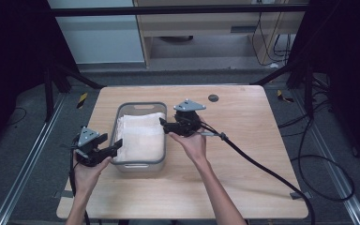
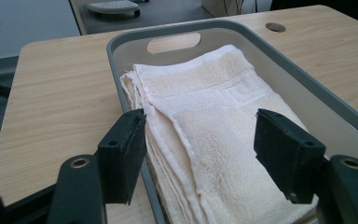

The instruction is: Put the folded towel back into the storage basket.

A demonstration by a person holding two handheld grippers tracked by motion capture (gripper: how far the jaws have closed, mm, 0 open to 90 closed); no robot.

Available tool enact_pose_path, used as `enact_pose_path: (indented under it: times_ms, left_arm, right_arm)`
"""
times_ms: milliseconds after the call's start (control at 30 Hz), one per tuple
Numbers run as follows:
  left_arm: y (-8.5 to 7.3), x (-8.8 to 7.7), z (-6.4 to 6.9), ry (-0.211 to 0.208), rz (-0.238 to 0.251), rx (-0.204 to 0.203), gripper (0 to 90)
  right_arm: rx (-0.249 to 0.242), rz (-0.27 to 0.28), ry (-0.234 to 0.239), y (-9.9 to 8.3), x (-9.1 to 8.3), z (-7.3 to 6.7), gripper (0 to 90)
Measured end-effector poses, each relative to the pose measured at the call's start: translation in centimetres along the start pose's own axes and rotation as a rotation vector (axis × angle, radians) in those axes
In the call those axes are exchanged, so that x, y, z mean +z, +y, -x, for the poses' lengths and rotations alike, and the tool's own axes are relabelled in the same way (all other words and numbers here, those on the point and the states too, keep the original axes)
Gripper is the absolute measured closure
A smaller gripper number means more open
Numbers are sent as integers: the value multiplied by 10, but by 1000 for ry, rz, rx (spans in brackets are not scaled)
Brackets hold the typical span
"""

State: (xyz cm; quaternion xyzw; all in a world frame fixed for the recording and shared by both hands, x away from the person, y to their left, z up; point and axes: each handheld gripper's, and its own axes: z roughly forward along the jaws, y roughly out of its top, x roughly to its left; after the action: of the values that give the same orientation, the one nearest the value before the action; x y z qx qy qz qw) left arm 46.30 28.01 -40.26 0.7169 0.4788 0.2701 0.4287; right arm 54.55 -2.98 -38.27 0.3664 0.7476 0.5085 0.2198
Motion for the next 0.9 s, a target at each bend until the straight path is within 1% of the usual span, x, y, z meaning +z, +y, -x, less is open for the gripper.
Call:
enact_pose_path:
  times_ms: [100,200,333,400,500,667,833,900]
  left_arm:
    - [-2,-2,0,4,1,5,315]
    - [-5,-5,-1,3,8,7,302]
    - [-9,-9,-1,1,13,15,285]
    - [-10,-10,-1,3,15,16,279]
    - [-12,-11,-1,6,19,12,269]
    - [-13,-13,1,2,43,14,256]
    - [-18,-19,2,3,67,23,251]
    - [-21,-23,2,12,76,23,253]
  right_arm:
    - [5,-14,13,-4,-15,7,191]
    - [10,-10,24,-10,-32,15,167]
    - [1,-8,21,-20,-55,24,147]
    - [5,1,17,-26,-70,31,142]
    - [28,28,17,-36,-88,41,138]
    - [35,31,-18,-56,-115,56,126]
    - [42,7,-47,-81,-138,71,126]
    - [49,0,-58,-91,-146,77,127]
